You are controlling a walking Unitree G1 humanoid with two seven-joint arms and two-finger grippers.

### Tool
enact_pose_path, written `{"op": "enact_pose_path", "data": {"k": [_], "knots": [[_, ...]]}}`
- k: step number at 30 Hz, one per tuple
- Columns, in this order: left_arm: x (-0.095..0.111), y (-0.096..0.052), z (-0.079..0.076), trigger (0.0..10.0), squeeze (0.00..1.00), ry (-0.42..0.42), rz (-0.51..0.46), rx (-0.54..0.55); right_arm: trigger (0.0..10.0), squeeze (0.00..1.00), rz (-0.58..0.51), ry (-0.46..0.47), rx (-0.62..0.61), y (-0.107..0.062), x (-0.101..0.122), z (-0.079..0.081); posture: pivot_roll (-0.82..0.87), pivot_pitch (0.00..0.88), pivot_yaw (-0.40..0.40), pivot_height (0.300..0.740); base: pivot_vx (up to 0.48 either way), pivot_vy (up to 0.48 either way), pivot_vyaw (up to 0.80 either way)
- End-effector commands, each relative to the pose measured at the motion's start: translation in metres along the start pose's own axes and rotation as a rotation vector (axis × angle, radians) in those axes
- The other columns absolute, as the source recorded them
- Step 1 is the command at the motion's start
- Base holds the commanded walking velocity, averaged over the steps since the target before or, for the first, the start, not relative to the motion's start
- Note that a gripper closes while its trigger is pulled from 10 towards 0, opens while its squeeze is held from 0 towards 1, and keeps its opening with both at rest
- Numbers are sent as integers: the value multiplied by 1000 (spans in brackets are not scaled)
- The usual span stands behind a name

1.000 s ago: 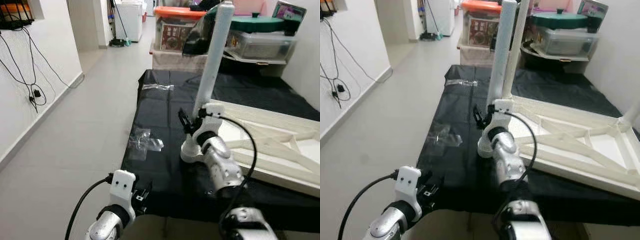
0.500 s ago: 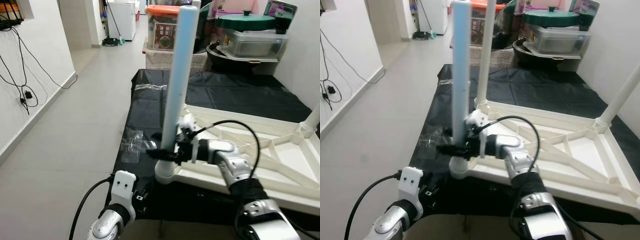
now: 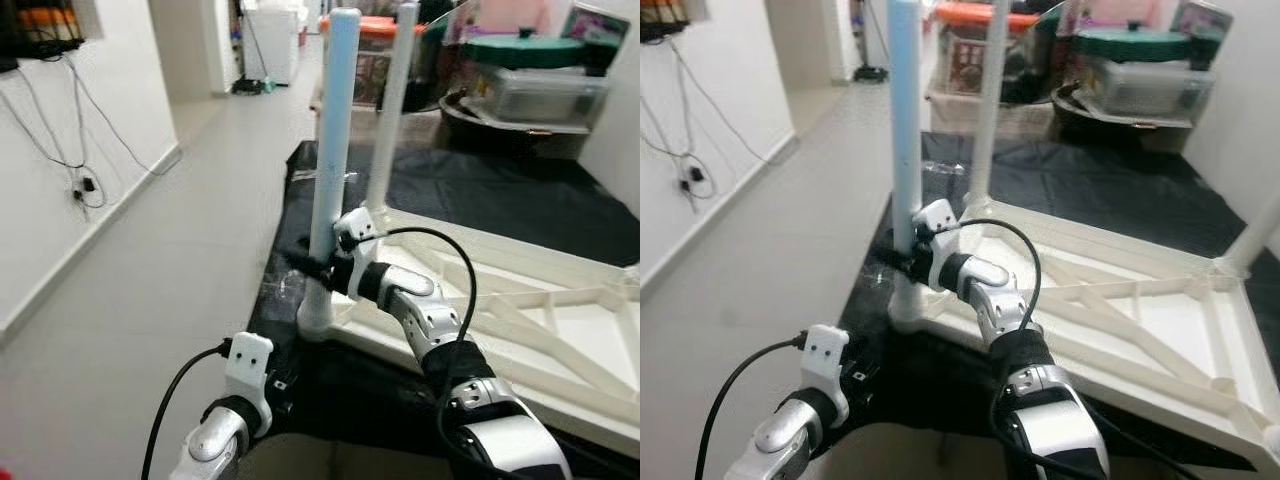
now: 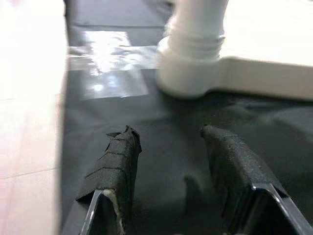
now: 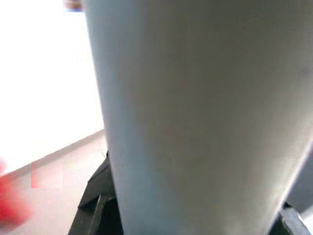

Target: Building children table

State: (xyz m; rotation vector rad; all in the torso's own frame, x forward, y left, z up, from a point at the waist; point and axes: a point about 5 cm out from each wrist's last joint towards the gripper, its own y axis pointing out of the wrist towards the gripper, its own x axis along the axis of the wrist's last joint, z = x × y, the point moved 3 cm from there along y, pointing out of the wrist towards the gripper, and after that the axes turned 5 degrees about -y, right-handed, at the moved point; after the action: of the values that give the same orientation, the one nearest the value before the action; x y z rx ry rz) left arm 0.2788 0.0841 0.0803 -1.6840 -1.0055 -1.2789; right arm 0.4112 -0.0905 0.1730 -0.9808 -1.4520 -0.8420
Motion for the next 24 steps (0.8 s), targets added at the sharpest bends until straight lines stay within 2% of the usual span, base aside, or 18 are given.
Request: {"op": "enact_pose_path", "data": {"k": [1, 2, 4, 5, 6, 8, 11, 13, 14, 15, 16, 17, 19, 20, 21, 22, 23, 24], "knots": [[-1, 0, 3, 10000, 0, 3, 3, 2, 0, 0, 100, -10, -267, -16, -22, -40, 22, 0, -31, 740, 0, 0, 0], [-1, 2, 3, 10000, 0, 3, -2, 0, 0, 0, 96, 22, -460, -28, -21, -56, 14, 0, -29, 740, 0, 0, 0], [-1, 2, 3, 10000, 0, 3, -2, 0, 0, 0, 96, 22, -460, -28, -21, -56, 14, 0, -29, 740, 0, 0, 0], [0, 4, 3, 10000, 0, 3, -4, -3, 0, 0, 88, 82, -615, -41, -23, -65, 14, 0, -27, 740, 0, 0, 0], [0, 5, 4, 10000, 0, 3, -5, -4, 0, 0, 87, 128, -727, -51, -26, -65, 8, 0, -22, 740, 0, 0, 0], [0, 5, 4, 10000, 0, 3, -5, -4, 0, 0, 87, 128, -727, -51, -26, -65, 8, 0, -22, 740, 0, 0, 0], [0, 7, 5, 10000, 0, 2, -7, -3, 0, 0, 71, 169, -803, -55, -27, -53, 15, 0, -26, 740, 0, 0, 0], [1, 10, 6, 10000, 0, 6, -11, 1, 10000, 0, -15, 208, -677, -37, -16, -30, 20, 0, -31, 740, 0, 0, 0], [1, 10, 6, 10000, 0, 6, -11, 1, 10000, 0, -15, 208, -677, -37, -16, -30, 20, 0, -31, 740, 0, 0, 0], [1, 11, 6, 10000, 0, 8, -12, 1, 10000, 1000, -83, 245, -528, -25, -6, -17, 21, 0, -34, 740, 0, 0, 0], [1, 11, 6, 10000, 0, 8, -12, 1, 10000, 1000, -83, 245, -528, -25, -6, -17, 21, 0, -34, 740, 0, 0, 0], [1, 13, 4, 10000, 0, 17, -15, -10, 10000, 1000, -136, 257, -399, -16, 4, -11, 38, 0, -42, 740, 0, 0, 0], [1, 13, 4, 10000, 0, 17, -15, -10, 10000, 1000, -136, 257, -399, -16, 4, -11, 38, 0, -42, 740, 0, 0, 0], [1, 14, 2, 10000, 0, 24, -15, -19, 10000, 1000, -161, 263, -313, -10, 9, -8, 38, 0, -47, 740, 0, 0, 0], [1, 16, 2, 10000, 0, 29, -14, -23, 10000, 867, -182, 247, -229, -5, 17, -8, 35, 0, -47, 740, 0, 0, 0], [1, 18, 2, 10000, 0, 31, -15, -19, 10000, 0, -180, 238, -90, 0, 23, -7, 28, 0, -45, 740, 0, 0, 0], [1, 18, 2, 10000, 0, 31, -15, -19, 10000, 0, -180, 238, -90, 0, 23, -7, 28, 0, -45, 740, 0, 0, 0], [1, 19, 3, 10000, 0, 31, -17, -15, 10000, 0, -178, 237, 0, 1, 27, -5, 28, 0, -45, 740, 0, 0, 0]]}}
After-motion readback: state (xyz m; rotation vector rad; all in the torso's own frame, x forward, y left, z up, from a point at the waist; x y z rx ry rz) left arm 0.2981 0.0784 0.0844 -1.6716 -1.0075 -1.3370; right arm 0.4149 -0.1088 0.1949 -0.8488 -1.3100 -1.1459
